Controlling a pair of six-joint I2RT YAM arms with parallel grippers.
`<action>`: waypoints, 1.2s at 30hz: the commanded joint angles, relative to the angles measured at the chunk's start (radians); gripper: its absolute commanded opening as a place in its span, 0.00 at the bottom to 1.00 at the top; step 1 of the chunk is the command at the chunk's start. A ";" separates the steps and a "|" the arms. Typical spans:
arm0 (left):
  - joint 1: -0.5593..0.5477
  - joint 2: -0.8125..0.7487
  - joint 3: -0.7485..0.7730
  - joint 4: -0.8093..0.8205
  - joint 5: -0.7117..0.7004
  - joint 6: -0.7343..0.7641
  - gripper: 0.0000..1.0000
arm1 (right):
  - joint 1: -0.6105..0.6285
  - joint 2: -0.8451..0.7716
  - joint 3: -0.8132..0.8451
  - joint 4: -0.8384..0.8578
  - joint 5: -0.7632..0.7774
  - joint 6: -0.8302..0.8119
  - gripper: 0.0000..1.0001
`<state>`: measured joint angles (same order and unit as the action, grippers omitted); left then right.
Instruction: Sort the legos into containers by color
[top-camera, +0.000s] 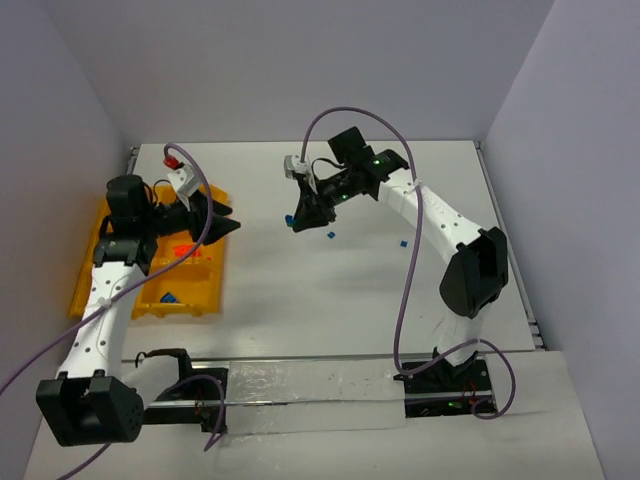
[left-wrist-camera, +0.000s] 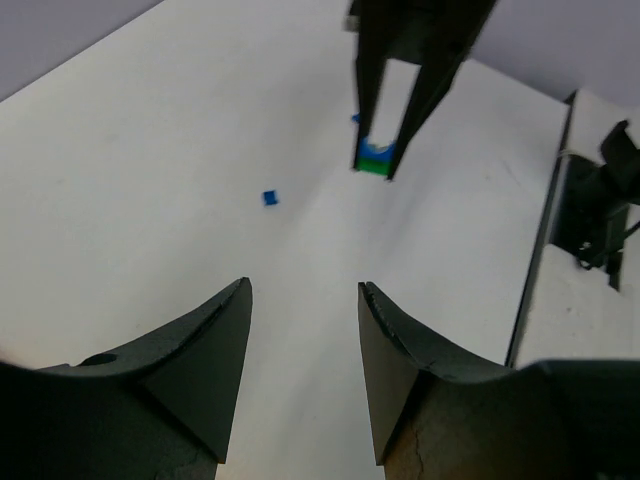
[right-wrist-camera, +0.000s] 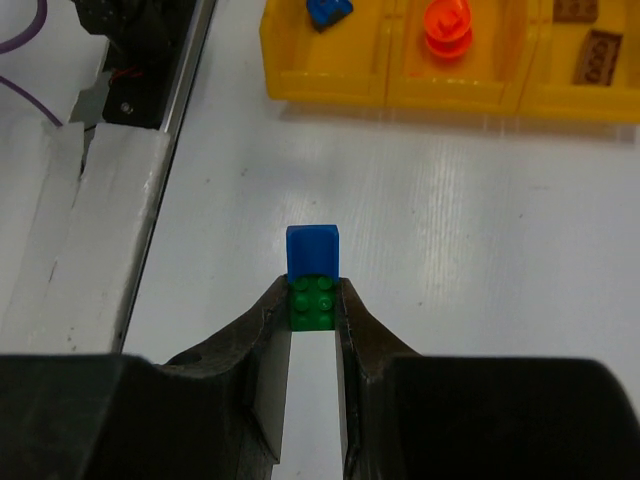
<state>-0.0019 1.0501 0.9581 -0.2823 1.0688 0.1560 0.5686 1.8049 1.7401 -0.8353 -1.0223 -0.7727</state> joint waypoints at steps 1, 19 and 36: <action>-0.096 0.003 -0.045 0.456 0.054 -0.319 0.55 | -0.001 0.055 0.142 -0.115 -0.092 -0.083 0.00; -0.197 0.082 -0.053 0.695 0.089 -0.383 0.49 | 0.022 0.073 0.220 -0.119 -0.118 -0.029 0.00; -0.241 0.136 -0.019 0.646 0.106 -0.349 0.56 | 0.043 0.065 0.215 -0.056 -0.090 0.038 0.00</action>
<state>-0.2316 1.1783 0.8867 0.3536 1.1565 -0.2189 0.5994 1.8729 1.9144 -0.9339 -1.1066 -0.7657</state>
